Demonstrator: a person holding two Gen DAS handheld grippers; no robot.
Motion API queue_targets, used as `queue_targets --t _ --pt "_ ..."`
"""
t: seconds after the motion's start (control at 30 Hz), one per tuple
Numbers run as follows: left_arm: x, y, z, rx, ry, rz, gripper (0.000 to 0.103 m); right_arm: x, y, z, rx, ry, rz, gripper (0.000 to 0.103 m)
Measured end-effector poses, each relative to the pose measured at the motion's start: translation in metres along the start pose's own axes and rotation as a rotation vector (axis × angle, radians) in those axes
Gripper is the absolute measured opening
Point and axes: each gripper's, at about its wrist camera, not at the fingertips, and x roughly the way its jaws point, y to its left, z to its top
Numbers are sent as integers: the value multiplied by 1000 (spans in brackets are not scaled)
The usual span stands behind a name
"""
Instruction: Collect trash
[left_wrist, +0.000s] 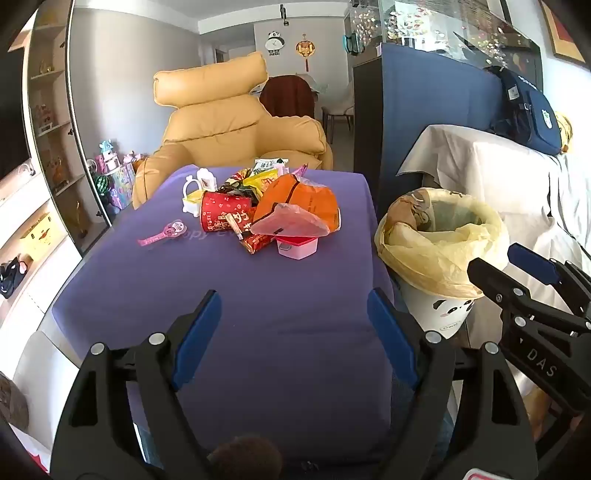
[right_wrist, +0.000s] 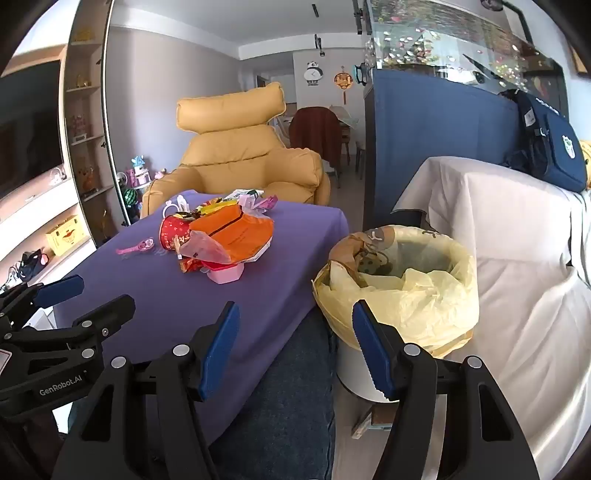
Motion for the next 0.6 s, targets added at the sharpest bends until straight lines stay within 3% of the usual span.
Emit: queue_targets --t 0.6 --pt "-7 -6 2 4 -14 -2 77 -2 0 0 -1 2 -4 60"
